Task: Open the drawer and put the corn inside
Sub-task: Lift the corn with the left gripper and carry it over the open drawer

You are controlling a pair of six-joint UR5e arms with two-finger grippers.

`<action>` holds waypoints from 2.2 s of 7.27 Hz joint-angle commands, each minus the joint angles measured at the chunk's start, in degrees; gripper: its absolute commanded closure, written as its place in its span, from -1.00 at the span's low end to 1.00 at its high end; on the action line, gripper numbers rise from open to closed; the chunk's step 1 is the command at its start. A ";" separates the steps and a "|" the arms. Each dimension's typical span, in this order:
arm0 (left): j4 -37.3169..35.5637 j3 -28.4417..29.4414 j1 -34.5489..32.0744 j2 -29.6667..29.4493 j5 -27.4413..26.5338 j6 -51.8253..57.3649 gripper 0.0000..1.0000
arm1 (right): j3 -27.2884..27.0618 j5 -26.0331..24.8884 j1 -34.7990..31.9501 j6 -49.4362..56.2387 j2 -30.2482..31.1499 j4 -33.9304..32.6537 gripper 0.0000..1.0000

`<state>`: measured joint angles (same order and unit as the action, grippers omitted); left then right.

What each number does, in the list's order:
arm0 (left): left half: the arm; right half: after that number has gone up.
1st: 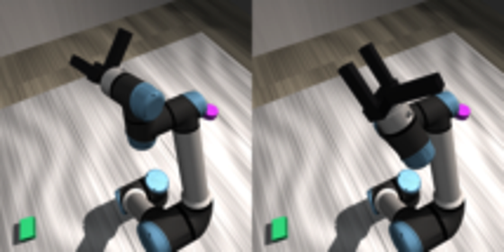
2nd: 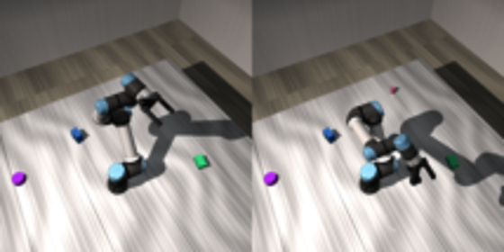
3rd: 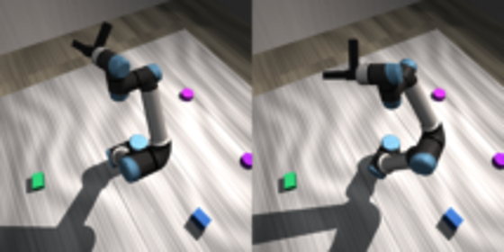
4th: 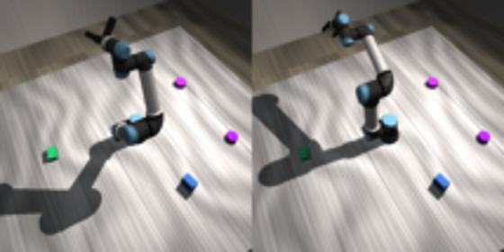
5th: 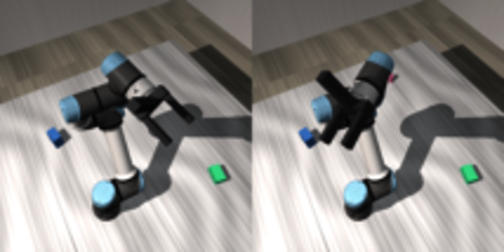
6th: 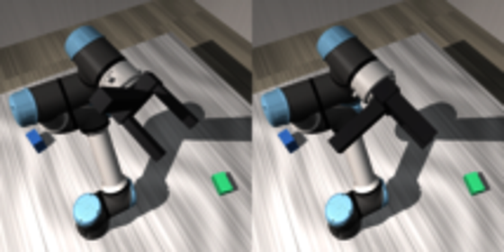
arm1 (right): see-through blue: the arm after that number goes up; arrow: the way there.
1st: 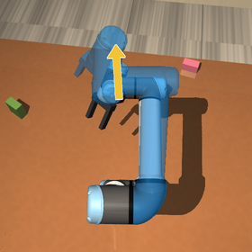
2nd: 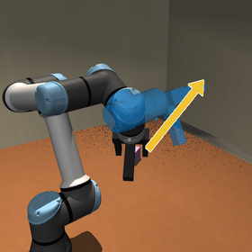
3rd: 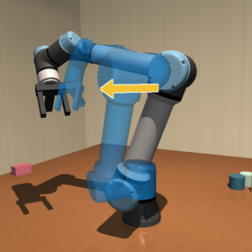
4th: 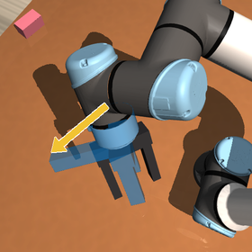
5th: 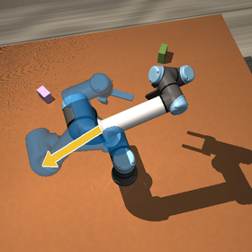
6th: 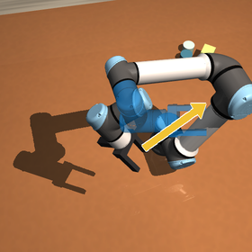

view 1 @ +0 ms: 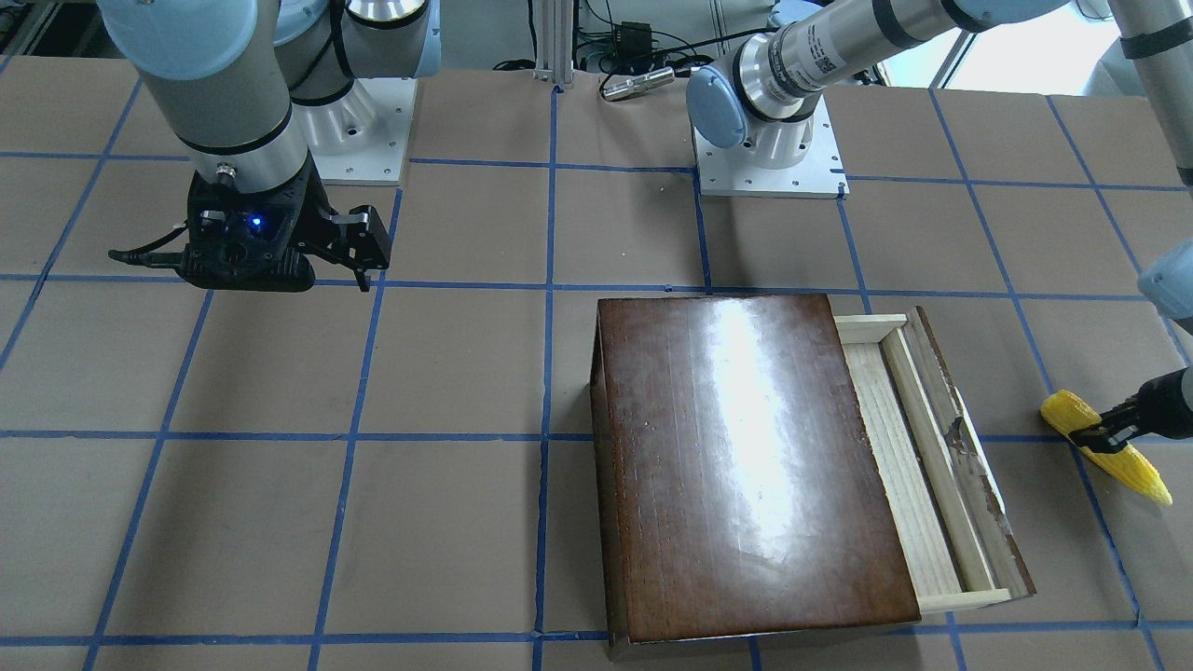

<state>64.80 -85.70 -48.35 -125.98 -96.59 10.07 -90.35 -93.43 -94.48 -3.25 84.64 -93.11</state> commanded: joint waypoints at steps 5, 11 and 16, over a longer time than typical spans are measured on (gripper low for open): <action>10.20 8.84 -6.03 5.55 0.17 8.92 1.00 | 0.00 0.09 0.00 0.00 0.00 0.04 -1.00; 24.75 16.27 -21.50 15.05 7.12 8.92 1.00 | 0.00 0.18 0.00 0.00 0.00 0.04 -1.00; 27.05 12.84 -26.97 13.49 7.64 9.09 1.00 | 0.00 0.18 0.00 0.00 0.00 0.04 -1.00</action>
<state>92.12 -72.37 -74.46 -111.63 -89.14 19.03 -90.35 -93.25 -94.48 -3.25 84.64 -93.08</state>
